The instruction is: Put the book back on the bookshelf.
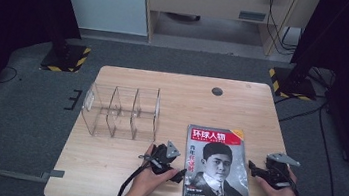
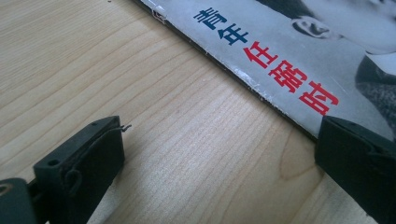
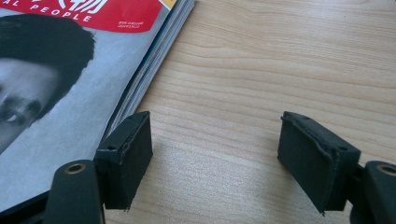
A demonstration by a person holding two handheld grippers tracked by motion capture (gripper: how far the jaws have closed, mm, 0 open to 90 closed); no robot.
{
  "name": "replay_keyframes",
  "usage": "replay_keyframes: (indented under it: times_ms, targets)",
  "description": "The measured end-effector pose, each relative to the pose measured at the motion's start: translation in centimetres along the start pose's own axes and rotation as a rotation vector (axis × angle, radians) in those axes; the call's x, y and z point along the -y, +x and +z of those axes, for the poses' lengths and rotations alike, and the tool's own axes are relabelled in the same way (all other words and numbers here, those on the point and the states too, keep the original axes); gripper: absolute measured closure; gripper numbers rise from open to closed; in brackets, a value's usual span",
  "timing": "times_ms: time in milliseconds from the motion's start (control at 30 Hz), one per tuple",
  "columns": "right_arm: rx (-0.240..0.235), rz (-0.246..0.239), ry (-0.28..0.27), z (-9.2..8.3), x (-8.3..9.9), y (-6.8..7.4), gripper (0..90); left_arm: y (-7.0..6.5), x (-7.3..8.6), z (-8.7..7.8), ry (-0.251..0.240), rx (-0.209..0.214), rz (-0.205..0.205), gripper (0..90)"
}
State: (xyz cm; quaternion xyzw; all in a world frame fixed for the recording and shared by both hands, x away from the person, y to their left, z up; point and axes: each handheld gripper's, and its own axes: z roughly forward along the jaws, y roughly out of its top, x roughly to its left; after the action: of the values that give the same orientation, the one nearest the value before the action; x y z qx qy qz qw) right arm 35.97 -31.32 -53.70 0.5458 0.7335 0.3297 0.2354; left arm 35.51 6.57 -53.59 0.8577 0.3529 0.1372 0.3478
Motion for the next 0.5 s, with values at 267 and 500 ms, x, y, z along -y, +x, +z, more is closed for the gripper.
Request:
replay_keyframes:
  times_ms: [267, 500]
  targets:
    - [-0.002, 0.003, 0.0, 0.0, 0.0, -0.1, 23.1, 0.4, -0.2, -0.4, -0.028, 0.023, -0.039, 9.8]
    - [-0.004, 0.014, -0.052, -0.9, -0.5, 0.3, 25.7, -0.6, -1.2, -1.4, -0.133, 0.067, -0.038, 10.3]
